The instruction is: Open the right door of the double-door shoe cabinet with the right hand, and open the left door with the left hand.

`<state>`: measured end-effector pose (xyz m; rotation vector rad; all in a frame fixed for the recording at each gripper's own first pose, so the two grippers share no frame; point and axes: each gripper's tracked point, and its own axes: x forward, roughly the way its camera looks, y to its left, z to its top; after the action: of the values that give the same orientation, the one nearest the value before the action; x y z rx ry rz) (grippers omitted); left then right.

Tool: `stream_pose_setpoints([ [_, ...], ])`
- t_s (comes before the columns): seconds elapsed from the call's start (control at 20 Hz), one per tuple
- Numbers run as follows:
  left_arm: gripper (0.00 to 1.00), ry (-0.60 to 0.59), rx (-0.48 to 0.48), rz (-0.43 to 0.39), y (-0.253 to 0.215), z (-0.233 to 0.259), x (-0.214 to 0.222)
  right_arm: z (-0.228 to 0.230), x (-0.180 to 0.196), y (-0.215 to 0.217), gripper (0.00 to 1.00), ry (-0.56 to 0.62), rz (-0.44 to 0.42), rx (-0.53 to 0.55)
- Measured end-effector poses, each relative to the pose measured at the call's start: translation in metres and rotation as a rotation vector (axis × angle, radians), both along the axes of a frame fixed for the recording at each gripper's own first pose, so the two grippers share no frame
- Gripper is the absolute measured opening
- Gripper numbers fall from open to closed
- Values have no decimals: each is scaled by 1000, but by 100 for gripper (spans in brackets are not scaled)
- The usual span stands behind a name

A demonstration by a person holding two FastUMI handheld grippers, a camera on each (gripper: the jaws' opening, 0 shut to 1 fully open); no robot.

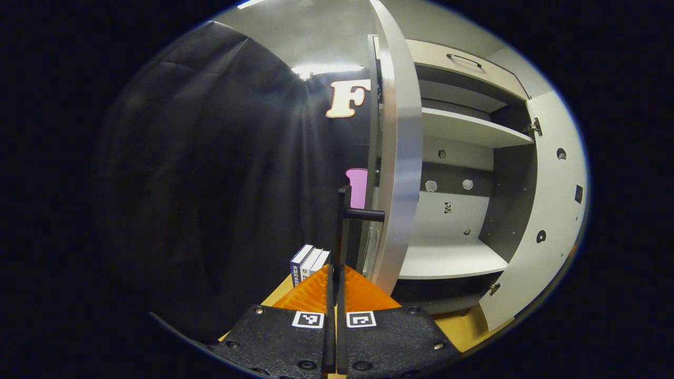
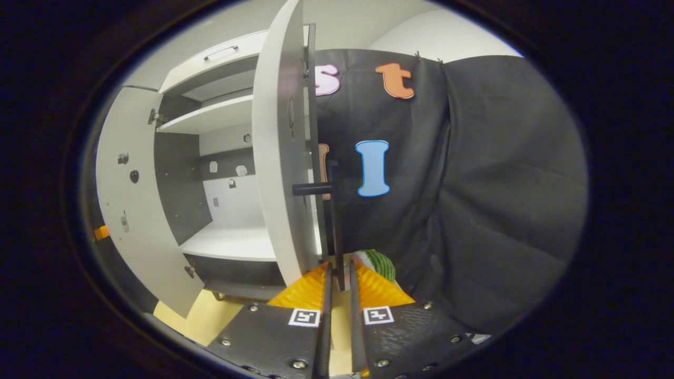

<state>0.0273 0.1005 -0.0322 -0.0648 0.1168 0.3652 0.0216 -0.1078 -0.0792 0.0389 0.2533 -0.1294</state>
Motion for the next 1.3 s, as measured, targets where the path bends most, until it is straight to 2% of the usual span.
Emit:
stream_pose_setpoints([
  [0.6,2,-12,-1,30,8,10,-12,12,-24,4,16,-27,-18,-22],
  [0.65,5,-15,0,33,7,12,-16,14,-27,6,16,-25,-13,-16],
  [0.7,1,-17,-1,29,4,15,-20,17,-29,9,16,-26,-3,-9],
  [1.0,1,-35,22,-10,-26,39,-41,54,-40,41,16,-83,77,3],
  [1.3,2,-70,58,-130,-81,62,-27,75,-42,88,16,-132,195,9],
])
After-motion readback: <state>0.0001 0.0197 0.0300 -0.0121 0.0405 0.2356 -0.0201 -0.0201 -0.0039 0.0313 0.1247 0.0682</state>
